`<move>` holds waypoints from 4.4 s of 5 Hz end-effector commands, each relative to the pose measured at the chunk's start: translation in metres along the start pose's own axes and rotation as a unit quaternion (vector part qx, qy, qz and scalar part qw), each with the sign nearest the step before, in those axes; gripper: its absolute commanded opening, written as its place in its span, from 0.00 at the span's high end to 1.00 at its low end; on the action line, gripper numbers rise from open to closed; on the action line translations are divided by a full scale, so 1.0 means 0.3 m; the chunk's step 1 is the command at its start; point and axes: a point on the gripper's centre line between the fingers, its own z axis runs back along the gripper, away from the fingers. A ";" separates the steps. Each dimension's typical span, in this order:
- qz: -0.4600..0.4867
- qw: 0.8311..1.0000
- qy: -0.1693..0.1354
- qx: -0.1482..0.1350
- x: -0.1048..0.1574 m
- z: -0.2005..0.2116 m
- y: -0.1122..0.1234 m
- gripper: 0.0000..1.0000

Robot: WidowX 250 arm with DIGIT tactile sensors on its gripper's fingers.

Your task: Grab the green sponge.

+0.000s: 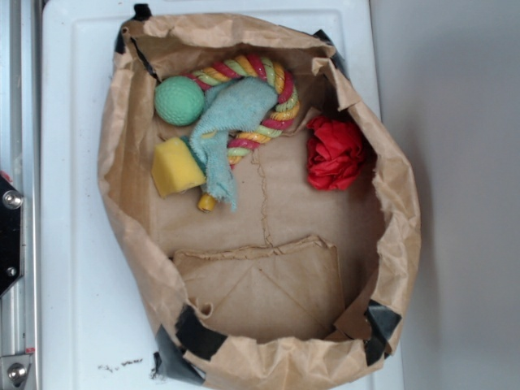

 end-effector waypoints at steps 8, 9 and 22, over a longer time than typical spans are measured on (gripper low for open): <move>0.008 0.999 -0.040 0.001 0.465 -0.276 0.145 0.00; 0.008 0.999 -0.040 0.001 0.465 -0.276 0.145 0.00; 0.166 0.984 -0.059 0.008 0.365 -0.434 0.347 0.00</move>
